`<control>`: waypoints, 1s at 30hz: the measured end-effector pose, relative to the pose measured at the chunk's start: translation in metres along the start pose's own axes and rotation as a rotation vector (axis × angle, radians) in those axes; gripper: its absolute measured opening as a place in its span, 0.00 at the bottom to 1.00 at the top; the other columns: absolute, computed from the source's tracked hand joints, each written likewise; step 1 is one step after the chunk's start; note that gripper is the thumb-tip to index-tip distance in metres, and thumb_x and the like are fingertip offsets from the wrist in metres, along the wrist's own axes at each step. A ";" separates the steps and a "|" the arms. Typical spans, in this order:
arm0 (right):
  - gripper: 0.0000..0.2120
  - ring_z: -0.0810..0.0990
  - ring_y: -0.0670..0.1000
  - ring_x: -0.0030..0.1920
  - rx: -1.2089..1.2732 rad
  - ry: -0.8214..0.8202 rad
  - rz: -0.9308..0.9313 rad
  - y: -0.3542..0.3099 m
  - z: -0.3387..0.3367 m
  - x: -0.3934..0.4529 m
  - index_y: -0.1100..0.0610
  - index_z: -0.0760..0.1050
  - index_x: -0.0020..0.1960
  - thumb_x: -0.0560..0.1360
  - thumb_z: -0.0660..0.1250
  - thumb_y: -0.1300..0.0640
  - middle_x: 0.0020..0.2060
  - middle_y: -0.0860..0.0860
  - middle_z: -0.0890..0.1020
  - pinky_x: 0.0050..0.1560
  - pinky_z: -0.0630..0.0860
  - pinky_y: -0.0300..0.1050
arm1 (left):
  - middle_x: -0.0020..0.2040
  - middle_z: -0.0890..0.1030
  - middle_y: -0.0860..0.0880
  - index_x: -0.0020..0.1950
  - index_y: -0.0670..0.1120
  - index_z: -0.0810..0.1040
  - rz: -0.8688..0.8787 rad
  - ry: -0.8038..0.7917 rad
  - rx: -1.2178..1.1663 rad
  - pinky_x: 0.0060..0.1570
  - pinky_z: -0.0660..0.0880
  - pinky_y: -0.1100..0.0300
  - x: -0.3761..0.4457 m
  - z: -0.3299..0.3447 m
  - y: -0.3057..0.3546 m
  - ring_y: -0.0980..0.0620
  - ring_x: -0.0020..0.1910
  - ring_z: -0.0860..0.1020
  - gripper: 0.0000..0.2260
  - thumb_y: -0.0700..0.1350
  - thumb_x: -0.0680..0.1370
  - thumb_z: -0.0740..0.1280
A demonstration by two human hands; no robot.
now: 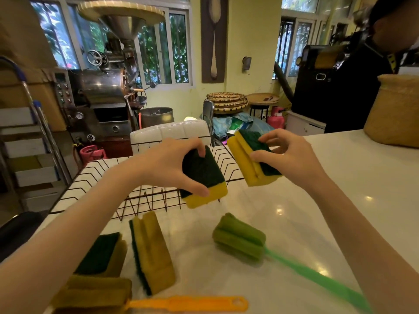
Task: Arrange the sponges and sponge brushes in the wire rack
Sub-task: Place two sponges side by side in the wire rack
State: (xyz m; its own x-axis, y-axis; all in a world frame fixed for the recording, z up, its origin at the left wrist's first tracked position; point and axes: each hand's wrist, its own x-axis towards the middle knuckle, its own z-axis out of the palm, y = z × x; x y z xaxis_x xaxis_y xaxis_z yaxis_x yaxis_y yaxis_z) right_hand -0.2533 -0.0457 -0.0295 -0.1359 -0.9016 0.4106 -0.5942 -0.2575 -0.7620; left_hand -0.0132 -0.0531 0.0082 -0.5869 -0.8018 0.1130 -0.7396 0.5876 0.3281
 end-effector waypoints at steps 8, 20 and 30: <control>0.18 0.76 0.48 0.46 -0.033 -0.076 0.000 -0.017 0.035 0.053 0.51 0.73 0.52 0.66 0.72 0.47 0.49 0.50 0.77 0.35 0.73 0.35 | 0.54 0.68 0.53 0.59 0.51 0.68 -0.021 0.019 0.109 0.40 0.69 0.69 0.048 -0.016 -0.053 0.52 0.52 0.69 0.28 0.54 0.63 0.75; 0.23 0.75 0.51 0.50 -0.269 -0.216 -0.033 -0.016 0.109 0.112 0.55 0.72 0.57 0.68 0.70 0.45 0.55 0.54 0.78 0.41 0.74 0.42 | 0.52 0.69 0.52 0.62 0.50 0.65 -0.166 -0.157 0.125 0.46 0.70 0.59 0.103 0.014 -0.124 0.51 0.50 0.70 0.32 0.53 0.63 0.75; 0.20 0.72 0.51 0.44 -0.476 -0.366 -0.075 -0.010 0.147 0.125 0.59 0.70 0.56 0.70 0.67 0.48 0.50 0.56 0.77 0.43 0.73 0.46 | 0.56 0.72 0.50 0.64 0.48 0.64 -0.219 -0.166 0.031 0.46 0.72 0.61 0.113 0.032 -0.155 0.51 0.52 0.72 0.33 0.53 0.63 0.75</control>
State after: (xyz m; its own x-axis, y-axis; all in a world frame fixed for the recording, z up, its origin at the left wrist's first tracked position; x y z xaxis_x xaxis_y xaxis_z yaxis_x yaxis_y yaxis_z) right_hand -0.1480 -0.2070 -0.0440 0.1514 -0.9699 0.1908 -0.8926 -0.2171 -0.3951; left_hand 0.0248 -0.2310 -0.0604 -0.4561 -0.8827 -0.1135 -0.8630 0.4076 0.2986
